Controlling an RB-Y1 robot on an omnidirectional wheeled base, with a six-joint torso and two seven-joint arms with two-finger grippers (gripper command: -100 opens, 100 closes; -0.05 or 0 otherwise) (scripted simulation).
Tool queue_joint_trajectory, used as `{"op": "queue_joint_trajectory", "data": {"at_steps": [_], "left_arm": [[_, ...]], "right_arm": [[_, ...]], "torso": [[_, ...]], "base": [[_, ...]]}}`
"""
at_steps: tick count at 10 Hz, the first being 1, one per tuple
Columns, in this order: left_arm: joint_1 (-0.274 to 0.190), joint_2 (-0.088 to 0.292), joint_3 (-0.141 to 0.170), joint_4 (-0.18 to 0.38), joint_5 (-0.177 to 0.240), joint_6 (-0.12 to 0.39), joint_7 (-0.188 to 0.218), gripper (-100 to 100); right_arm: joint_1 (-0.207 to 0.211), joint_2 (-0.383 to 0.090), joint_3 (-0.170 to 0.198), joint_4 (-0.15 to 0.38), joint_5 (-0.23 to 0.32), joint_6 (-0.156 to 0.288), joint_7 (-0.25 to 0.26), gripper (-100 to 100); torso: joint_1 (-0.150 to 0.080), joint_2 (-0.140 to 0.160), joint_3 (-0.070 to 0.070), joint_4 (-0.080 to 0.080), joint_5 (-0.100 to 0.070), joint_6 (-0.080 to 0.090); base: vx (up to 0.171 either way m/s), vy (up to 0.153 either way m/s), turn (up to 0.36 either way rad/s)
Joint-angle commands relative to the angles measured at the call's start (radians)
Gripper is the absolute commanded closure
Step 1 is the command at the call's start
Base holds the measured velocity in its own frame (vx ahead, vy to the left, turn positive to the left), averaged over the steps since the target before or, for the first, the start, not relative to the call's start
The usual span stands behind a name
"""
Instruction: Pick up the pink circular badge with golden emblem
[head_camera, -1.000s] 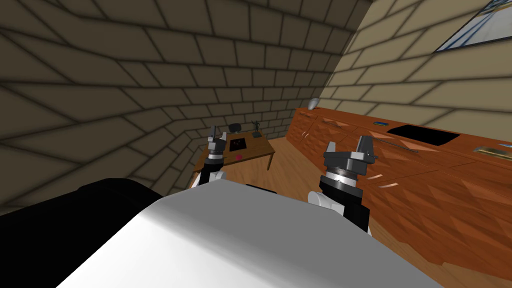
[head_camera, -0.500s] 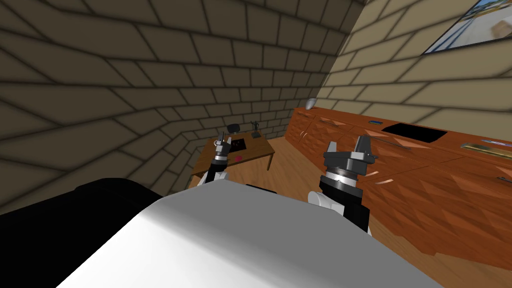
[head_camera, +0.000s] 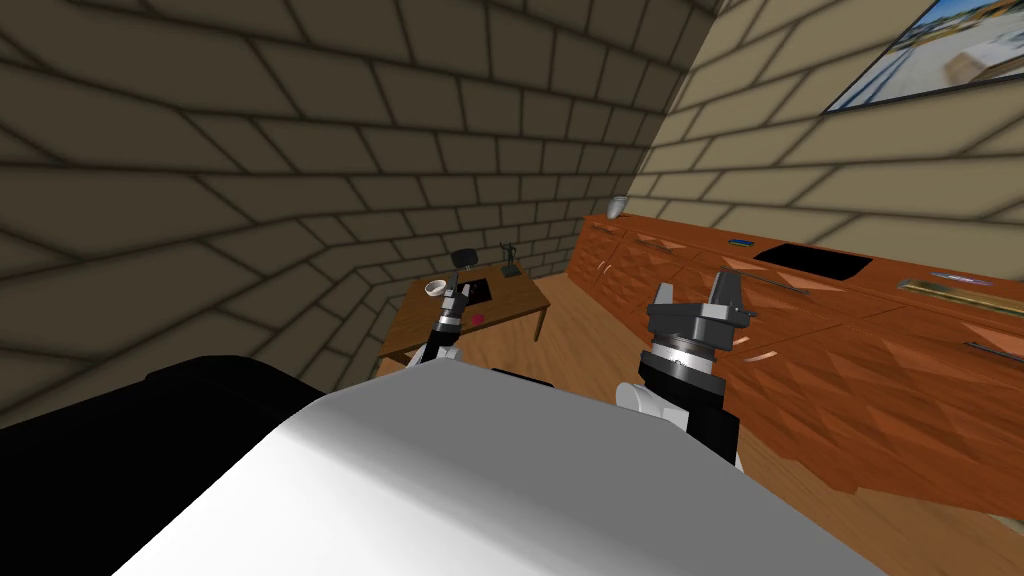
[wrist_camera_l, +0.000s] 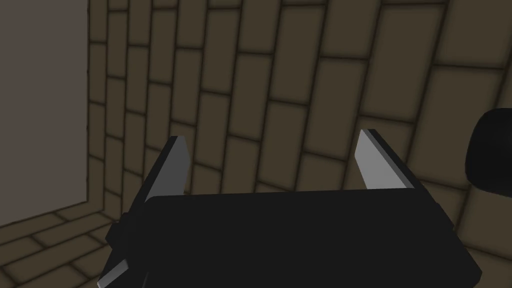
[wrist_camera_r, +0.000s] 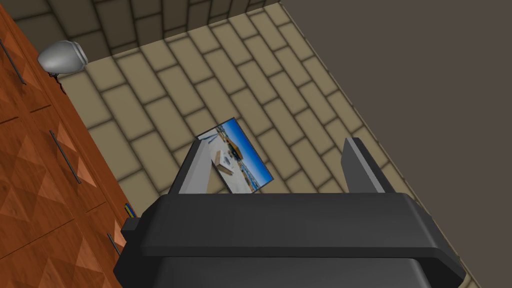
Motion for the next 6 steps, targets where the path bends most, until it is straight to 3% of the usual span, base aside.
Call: {"op": "queue_joint_trajectory", "data": {"at_steps": [1,6], "left_arm": [[-0.017,0.006,-0.006,0.050,0.002,-0.001,0.007,-100],[-0.039,0.009,-0.018,0.164,0.002,-0.011,0.015,-100]], "right_arm": [[0.000,0.000,0.000,0.000,0.000,0.000,0.000,0],[0.000,0.000,0.000,0.000,0.000,0.000,0.000,0]], "torso": [[0.000,0.000,0.000,0.000,0.000,0.000],[-0.001,0.000,0.000,0.000,0.000,0.000]], "base": [[0.015,0.060,-0.099],[0.010,0.036,-0.045]]}}
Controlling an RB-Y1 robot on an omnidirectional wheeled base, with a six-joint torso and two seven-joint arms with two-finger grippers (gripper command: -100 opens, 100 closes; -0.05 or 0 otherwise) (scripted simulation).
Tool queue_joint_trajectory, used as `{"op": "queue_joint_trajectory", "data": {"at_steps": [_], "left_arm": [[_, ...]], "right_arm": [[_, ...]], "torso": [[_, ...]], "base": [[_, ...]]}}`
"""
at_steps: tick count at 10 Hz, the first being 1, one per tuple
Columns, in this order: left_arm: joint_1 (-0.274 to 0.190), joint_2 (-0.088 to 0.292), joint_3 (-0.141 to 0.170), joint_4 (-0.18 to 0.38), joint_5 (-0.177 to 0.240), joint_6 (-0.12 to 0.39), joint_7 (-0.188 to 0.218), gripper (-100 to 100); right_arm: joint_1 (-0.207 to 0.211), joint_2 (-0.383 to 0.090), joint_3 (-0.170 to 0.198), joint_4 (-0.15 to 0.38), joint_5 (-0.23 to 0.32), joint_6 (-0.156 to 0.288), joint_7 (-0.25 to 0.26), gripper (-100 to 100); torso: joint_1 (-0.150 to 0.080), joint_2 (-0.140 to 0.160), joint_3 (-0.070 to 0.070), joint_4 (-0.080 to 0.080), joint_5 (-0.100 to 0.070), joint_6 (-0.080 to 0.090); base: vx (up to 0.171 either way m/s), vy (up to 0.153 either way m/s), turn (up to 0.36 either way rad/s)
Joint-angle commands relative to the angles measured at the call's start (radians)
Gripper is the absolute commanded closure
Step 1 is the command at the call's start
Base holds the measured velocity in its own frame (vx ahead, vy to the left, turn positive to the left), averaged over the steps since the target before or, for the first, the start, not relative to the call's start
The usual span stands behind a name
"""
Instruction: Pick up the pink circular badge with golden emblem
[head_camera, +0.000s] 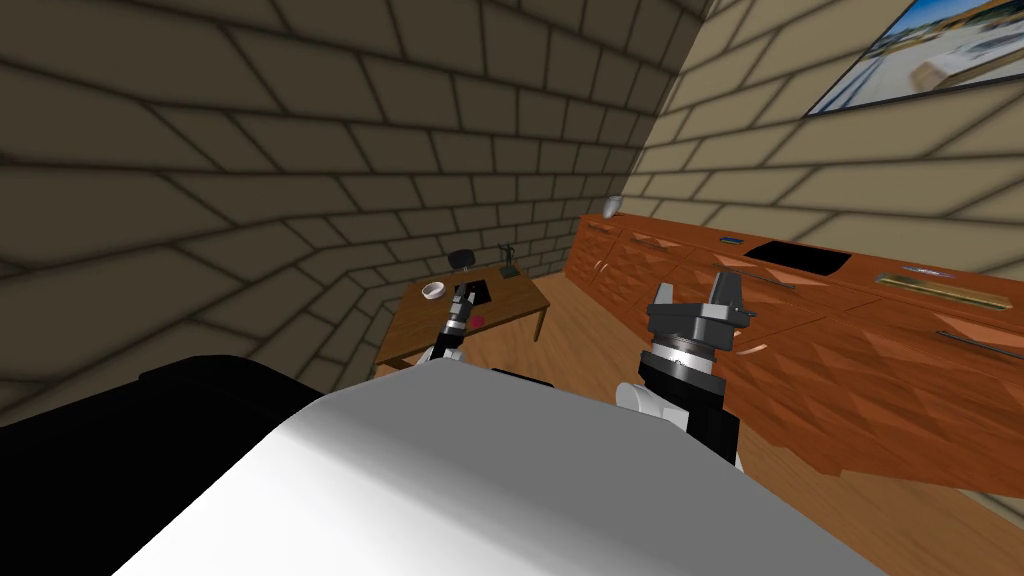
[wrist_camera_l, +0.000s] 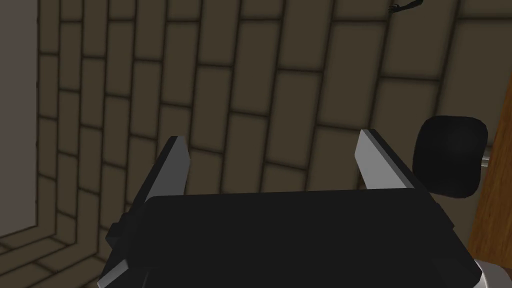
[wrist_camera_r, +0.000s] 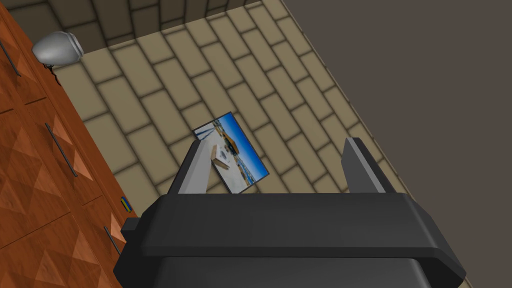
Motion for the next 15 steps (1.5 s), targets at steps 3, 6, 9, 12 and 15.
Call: {"op": "queue_joint_trajectory", "data": {"at_steps": [3,6,9,12,15], "left_arm": [[-0.022,0.003,-0.013,0.109,0.001,-0.009,0.009,-100],[-0.046,0.004,-0.026,0.191,0.001,-0.019,0.017,-100],[-0.058,0.004,-0.032,0.265,0.001,-0.024,0.021,-100],[-0.082,0.005,-0.045,0.353,0.002,-0.033,0.030,-100],[-0.094,0.005,-0.052,0.420,0.002,-0.037,0.034,-100]], "right_arm": [[0.000,0.000,0.000,0.000,0.000,0.000,0.000,0],[0.000,0.000,0.000,0.000,0.000,0.000,0.000,0],[0.000,0.000,0.000,0.000,0.000,0.000,0.000,0],[0.000,0.000,0.000,0.000,0.000,0.000,0.000,0],[0.000,0.000,0.000,0.000,0.000,0.000,0.000,0]], "torso": [[0.002,-0.001,0.000,0.000,0.000,0.000],[0.000,0.000,0.000,0.000,0.000,0.000],[0.000,0.000,0.000,0.000,0.000,0.000],[0.000,0.000,0.000,0.000,0.000,0.000],[0.000,0.000,0.000,0.000,0.000,0.000]], "base": [[0.013,0.052,-0.067],[0.007,0.044,-0.052],[0.006,0.033,-0.050],[0.006,0.041,-0.054],[0.005,0.039,-0.051]]}}
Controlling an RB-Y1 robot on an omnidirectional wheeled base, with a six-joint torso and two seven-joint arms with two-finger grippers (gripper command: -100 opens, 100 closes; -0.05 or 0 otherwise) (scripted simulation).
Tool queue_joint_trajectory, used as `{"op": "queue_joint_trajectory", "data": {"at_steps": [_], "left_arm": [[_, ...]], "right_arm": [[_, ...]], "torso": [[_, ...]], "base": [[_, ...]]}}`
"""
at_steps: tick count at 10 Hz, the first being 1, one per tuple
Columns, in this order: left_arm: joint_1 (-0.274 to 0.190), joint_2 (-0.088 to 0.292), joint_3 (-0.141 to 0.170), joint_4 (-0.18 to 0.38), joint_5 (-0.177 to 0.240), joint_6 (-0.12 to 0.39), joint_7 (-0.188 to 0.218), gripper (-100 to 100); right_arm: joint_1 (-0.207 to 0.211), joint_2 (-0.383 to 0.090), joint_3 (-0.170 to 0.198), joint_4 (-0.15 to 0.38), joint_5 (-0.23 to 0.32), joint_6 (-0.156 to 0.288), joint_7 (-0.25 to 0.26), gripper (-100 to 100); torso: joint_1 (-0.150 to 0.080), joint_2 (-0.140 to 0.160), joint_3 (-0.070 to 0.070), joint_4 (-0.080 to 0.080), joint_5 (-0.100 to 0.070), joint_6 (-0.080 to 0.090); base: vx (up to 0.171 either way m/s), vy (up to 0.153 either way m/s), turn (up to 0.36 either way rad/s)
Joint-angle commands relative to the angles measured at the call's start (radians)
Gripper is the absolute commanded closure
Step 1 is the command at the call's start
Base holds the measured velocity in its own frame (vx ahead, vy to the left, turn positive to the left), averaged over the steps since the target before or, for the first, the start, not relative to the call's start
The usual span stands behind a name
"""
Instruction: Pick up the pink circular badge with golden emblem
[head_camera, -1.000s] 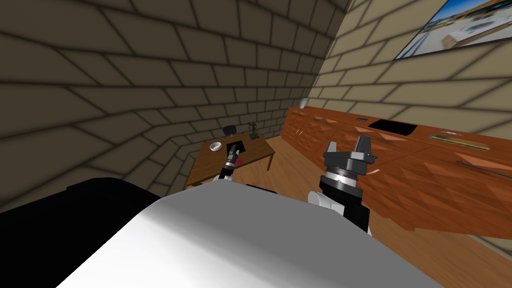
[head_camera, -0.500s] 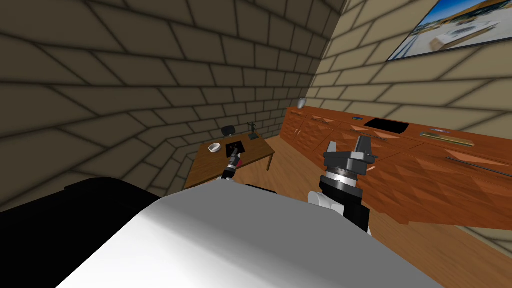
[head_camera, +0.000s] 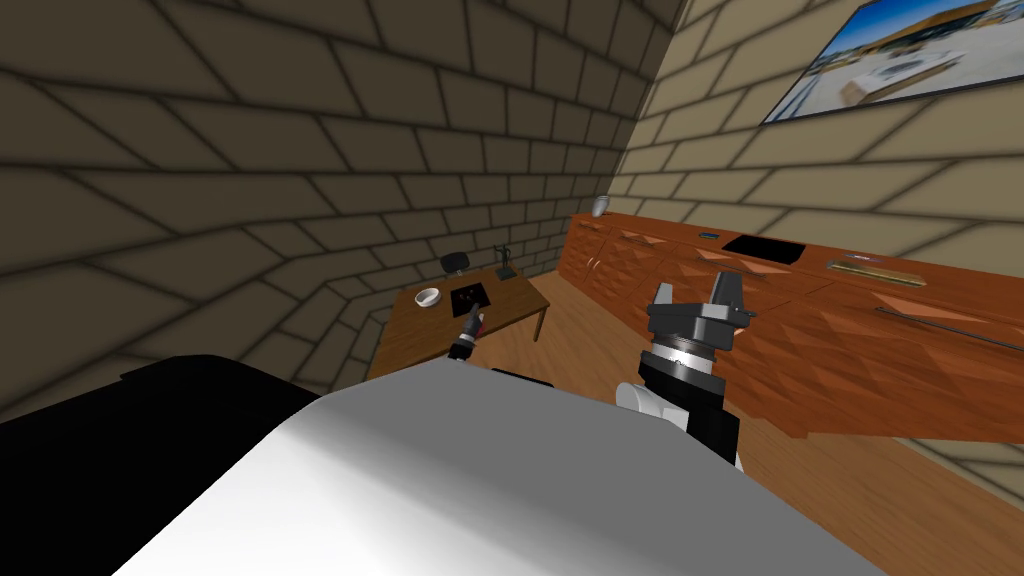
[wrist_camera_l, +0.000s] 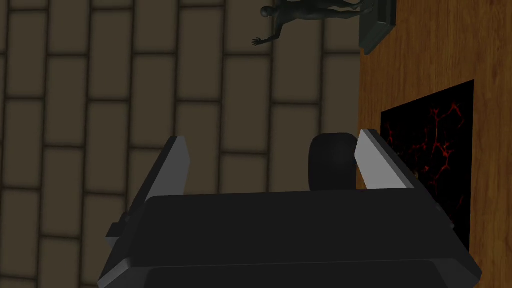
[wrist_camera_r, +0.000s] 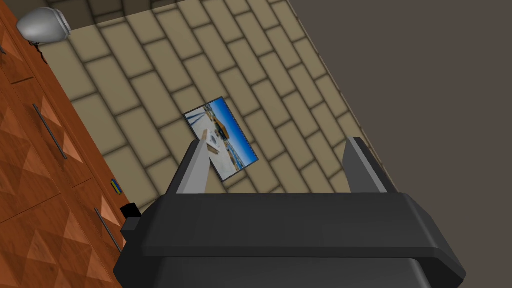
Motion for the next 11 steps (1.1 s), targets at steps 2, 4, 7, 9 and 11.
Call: {"op": "queue_joint_trajectory", "data": {"at_steps": [2,4,7,9,11], "left_arm": [[-0.014,0.003,-0.006,0.073,0.001,-0.007,0.007,-100],[-0.026,0.003,-0.013,0.117,0.001,-0.011,0.011,-100],[-0.038,0.004,-0.019,0.179,0.001,-0.015,0.015,-100],[-0.050,0.004,-0.025,0.231,0.002,-0.019,0.019,-100],[-0.062,0.004,-0.031,0.279,0.002,-0.023,0.023,-100]], "right_arm": [[0.000,0.000,0.000,0.000,0.000,0.000,0.000,0],[0.000,0.000,0.000,0.000,0.000,0.000,0.000,0],[0.000,0.000,0.000,0.000,0.000,0.000,0.000,0],[0.000,0.000,0.000,0.000,0.000,0.000,0.000,0],[0.000,0.000,0.000,0.000,0.000,0.000,0.000,0]], "torso": [[0.000,0.000,0.000,0.000,0.000,0.000],[0.000,0.000,0.000,0.000,0.000,0.000],[0.000,0.000,0.000,0.000,0.000,0.000],[-0.001,0.000,0.000,0.000,0.000,0.000],[0.000,0.000,0.000,0.000,0.000,0.000]], "base": [[0.006,0.040,-0.049],[0.008,0.039,-0.053],[0.003,0.028,-0.030],[0.004,0.026,-0.052],[0.004,0.043,-0.050]]}}
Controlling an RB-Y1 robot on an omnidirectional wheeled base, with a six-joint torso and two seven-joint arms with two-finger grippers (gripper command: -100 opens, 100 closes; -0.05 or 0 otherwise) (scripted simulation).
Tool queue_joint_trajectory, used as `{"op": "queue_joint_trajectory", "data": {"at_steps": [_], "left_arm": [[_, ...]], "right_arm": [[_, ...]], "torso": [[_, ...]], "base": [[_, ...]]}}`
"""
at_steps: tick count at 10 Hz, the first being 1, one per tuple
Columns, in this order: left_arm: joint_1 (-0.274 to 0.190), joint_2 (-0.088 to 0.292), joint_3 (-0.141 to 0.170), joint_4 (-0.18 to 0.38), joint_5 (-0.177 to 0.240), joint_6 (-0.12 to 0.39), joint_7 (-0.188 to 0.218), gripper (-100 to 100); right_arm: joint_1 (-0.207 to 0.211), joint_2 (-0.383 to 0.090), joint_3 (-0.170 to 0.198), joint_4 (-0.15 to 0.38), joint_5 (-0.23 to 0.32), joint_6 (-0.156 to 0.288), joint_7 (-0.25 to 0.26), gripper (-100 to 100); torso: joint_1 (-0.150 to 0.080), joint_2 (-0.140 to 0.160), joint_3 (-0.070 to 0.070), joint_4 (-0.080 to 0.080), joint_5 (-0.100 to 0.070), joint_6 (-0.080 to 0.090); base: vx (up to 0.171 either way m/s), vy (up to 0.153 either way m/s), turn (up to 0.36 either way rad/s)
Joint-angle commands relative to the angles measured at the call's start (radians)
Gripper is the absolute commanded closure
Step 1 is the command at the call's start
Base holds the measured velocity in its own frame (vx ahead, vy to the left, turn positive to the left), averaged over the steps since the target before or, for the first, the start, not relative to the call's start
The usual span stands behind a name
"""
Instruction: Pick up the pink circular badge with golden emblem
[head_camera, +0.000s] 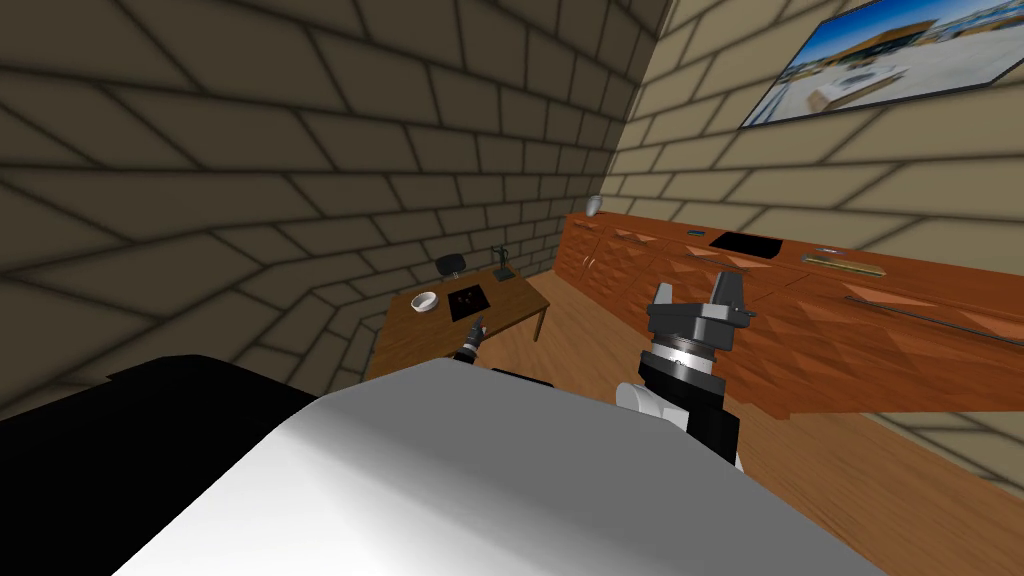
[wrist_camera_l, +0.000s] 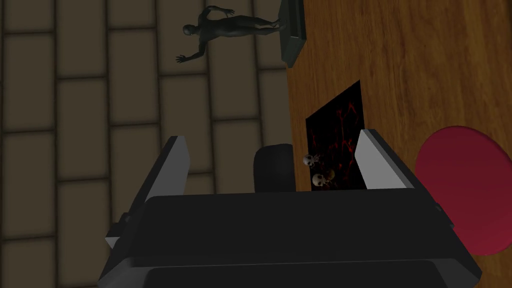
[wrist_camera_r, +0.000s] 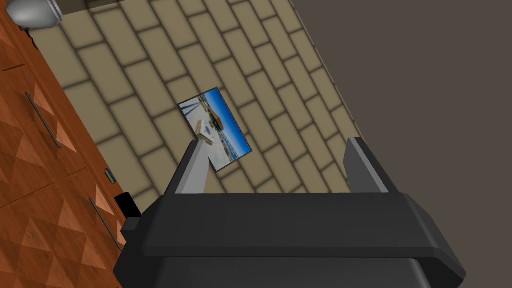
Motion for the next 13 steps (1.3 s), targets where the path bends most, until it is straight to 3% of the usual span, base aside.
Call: {"op": "queue_joint_trajectory", "data": {"at_steps": [1,5,8,10,11,13], "left_arm": [[-0.010,0.002,0.001,0.031,0.001,-0.008,0.002,-100],[-0.032,0.002,-0.011,0.129,0.001,-0.015,0.009,-100],[-0.063,0.000,-0.026,0.248,0.002,-0.024,0.019,-100],[-0.072,0.000,-0.030,0.300,0.002,-0.027,0.022,-100],[-0.072,0.000,-0.030,0.300,0.002,-0.027,0.022,-100],[-0.088,-0.001,-0.038,0.369,0.002,-0.031,0.026,-100]], "right_arm": [[0.000,0.000,0.000,0.000,0.000,0.000,0.000,0],[0.000,0.000,0.000,0.000,0.000,0.000,0.000,0],[0.000,0.000,0.000,0.000,0.000,0.000,0.000,0],[0.000,0.000,0.000,0.000,0.000,0.000,0.000,0],[0.000,0.000,0.000,0.000,0.000,0.000,0.000,0],[0.000,0.000,0.000,0.000,0.000,0.000,0.000,0]], "torso": [[0.000,0.000,0.000,0.000,0.000,0.000],[0.000,0.000,0.000,0.000,0.000,0.000],[0.001,0.000,0.000,0.000,0.000,0.000],[0.001,0.000,0.000,0.000,0.000,0.000],[0.000,0.000,0.000,0.000,0.000,0.000],[-0.001,0.000,0.000,0.000,0.000,0.000]], "base": [[-0.001,0.015,0.005],[0.002,0.031,-0.047],[0.004,0.051,-0.071],[0.003,0.042,-0.037],[0.004,0.022,-0.023],[0.004,0.031,-0.058]]}}
